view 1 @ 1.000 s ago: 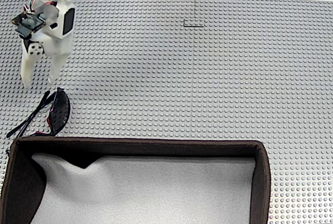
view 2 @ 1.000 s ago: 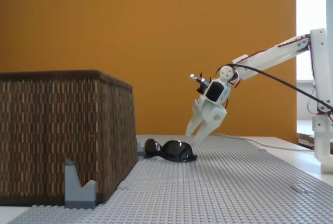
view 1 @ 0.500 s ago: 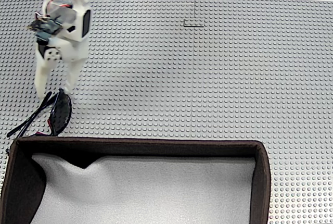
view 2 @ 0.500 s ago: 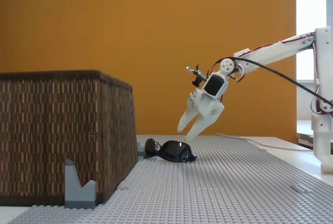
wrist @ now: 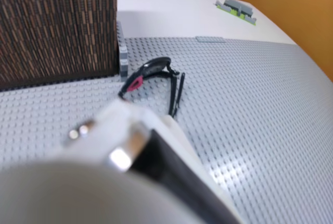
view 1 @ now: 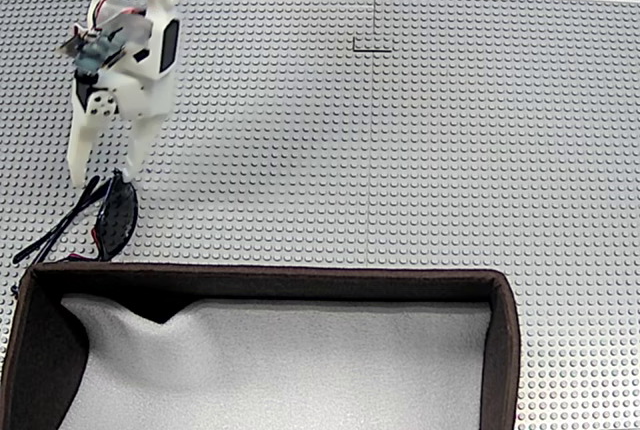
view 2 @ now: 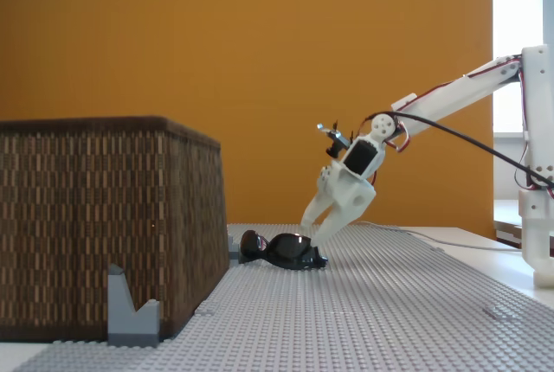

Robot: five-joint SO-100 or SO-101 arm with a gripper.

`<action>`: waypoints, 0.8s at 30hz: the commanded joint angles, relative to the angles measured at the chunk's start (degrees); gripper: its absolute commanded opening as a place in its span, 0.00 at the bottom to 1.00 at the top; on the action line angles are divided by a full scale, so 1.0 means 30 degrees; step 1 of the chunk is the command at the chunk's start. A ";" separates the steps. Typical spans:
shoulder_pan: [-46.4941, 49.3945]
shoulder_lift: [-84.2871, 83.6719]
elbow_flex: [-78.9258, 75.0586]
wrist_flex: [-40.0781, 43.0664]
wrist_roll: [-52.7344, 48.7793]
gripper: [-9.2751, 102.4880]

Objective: Grasp a glasses and put it in the bin.

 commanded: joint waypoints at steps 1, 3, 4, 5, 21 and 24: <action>0.0615 -0.0146 0.0381 -0.0557 0.0000 0.27; 0.0703 -0.0498 0.0381 -0.0645 0.0000 0.26; 0.0703 -0.0674 0.0410 -0.0732 0.0000 0.25; 0.0703 -0.0820 0.0439 -0.0879 0.0000 0.23; 0.2168 -0.0146 0.1260 -0.2461 -0.1787 0.08; 0.2607 0.1670 0.1641 -0.2490 -0.3018 0.08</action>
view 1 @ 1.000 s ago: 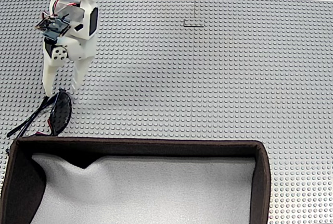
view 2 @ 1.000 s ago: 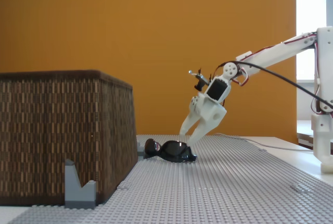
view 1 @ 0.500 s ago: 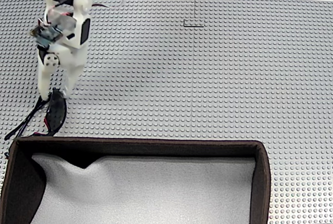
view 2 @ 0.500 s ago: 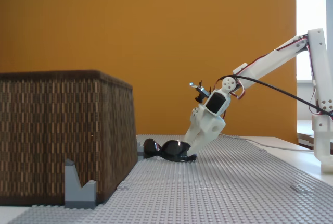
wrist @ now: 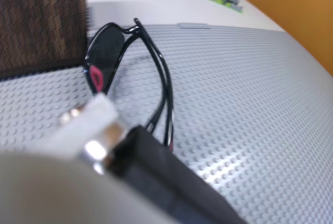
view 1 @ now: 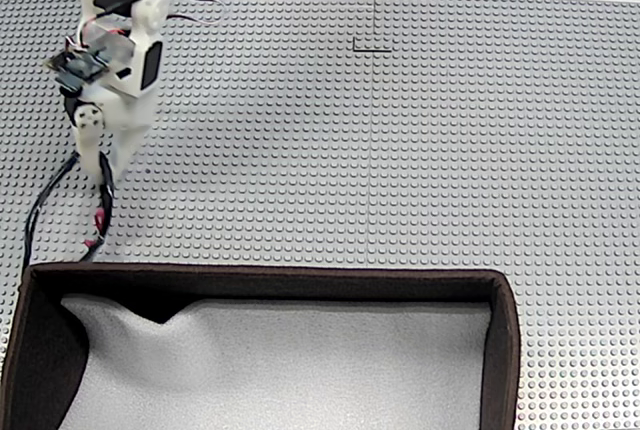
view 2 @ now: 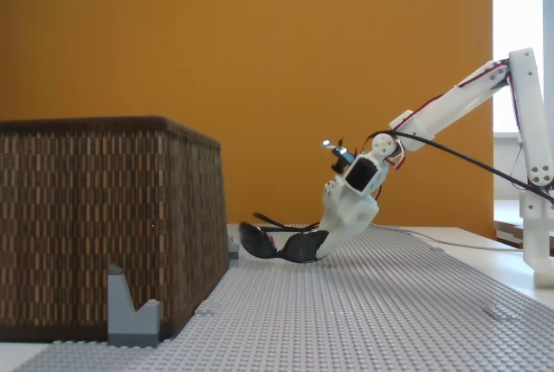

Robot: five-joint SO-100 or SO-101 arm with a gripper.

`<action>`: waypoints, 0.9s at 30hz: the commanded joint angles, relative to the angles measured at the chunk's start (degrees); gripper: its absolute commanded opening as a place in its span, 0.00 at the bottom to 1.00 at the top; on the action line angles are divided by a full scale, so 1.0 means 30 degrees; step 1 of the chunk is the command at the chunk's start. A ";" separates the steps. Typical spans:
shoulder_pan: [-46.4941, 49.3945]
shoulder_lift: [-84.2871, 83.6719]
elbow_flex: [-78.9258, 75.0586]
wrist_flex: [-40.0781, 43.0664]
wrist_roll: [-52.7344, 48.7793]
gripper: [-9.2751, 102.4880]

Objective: Grasp a glasses and put it in the bin.

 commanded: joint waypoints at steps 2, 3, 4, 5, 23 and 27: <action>0.0820 0.3984 0.0820 -0.0029 -0.1465 0.08; 0.0850 0.4746 0.1143 -0.0029 -0.1875 0.08; 0.0908 0.5566 0.1436 -0.0029 -0.2227 0.08; 0.0967 0.6416 0.1729 -0.0059 -0.2607 0.08; -0.2959 0.9844 -0.4453 0.0088 -1.1221 0.08; -0.5156 0.7090 -0.9053 0.1582 -1.1396 0.08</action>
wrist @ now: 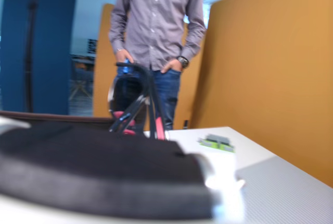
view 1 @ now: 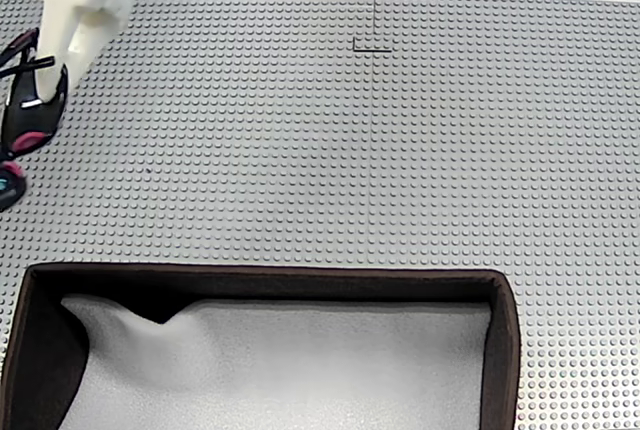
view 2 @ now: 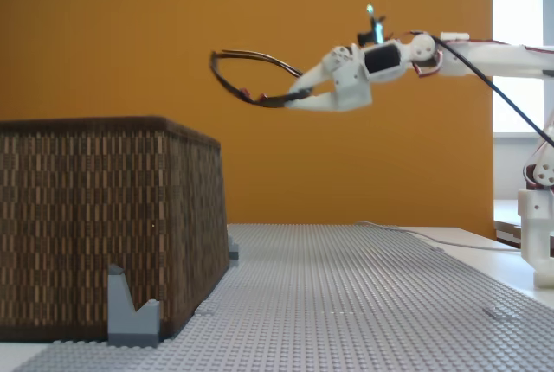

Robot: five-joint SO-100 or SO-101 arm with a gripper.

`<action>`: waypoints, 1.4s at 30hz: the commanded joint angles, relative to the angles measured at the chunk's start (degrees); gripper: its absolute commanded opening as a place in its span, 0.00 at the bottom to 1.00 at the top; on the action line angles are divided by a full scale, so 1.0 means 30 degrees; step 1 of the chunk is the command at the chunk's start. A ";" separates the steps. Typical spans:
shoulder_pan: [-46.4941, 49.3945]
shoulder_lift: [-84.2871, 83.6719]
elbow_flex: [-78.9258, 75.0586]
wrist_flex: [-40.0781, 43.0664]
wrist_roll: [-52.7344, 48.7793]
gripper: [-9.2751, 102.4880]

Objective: Grasp a glasses and put it in the bin.

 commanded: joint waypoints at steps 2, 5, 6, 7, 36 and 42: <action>-0.1816 -0.2549 -0.5420 0.1260 0.0264 0.08; -0.2520 -0.4395 -0.7061 0.1553 0.0586 0.08; -0.2725 -0.4951 -0.7441 0.1553 0.0645 0.08; -0.2871 -0.5479 -0.7852 0.1553 0.0732 0.08; -0.4512 0.4160 0.3867 0.1582 -0.1729 0.34; -0.4922 1.2422 1.1074 0.1348 -0.3574 0.34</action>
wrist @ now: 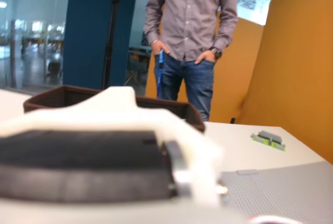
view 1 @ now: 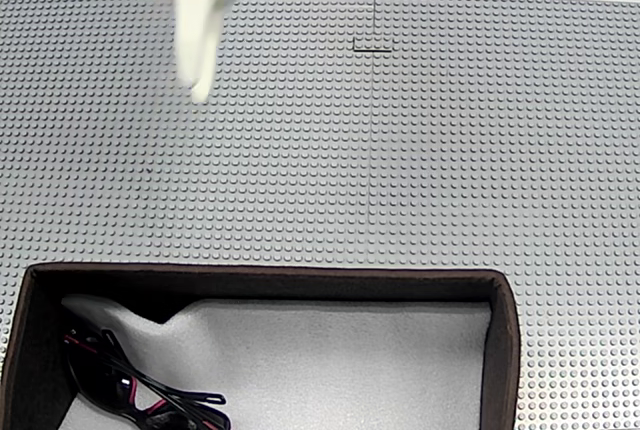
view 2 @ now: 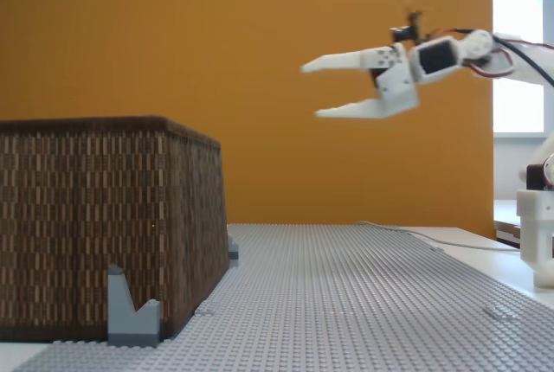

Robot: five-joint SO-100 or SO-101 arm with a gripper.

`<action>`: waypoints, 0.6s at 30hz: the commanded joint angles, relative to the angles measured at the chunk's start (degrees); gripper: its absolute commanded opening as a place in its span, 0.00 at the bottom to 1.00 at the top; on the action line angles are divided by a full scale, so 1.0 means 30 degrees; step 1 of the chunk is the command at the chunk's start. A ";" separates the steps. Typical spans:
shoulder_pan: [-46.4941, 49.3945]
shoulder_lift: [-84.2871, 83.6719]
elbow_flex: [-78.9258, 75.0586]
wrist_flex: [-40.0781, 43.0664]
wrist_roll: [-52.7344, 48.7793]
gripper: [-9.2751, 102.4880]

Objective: Grasp a glasses and put it in the bin.

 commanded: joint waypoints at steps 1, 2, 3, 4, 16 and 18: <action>-0.0146 0.5244 0.3633 -0.0322 -0.0674 0.34; 0.0029 0.6533 0.4512 -0.0234 -0.0996 0.33; 0.0146 0.7559 0.5068 0.0000 -0.1201 0.33; 0.0234 0.8701 0.5625 0.0469 -0.1406 0.33; 0.0498 1.4736 0.8760 0.3164 -0.2959 0.33; 0.0469 1.5029 0.8877 0.3135 -0.3018 0.33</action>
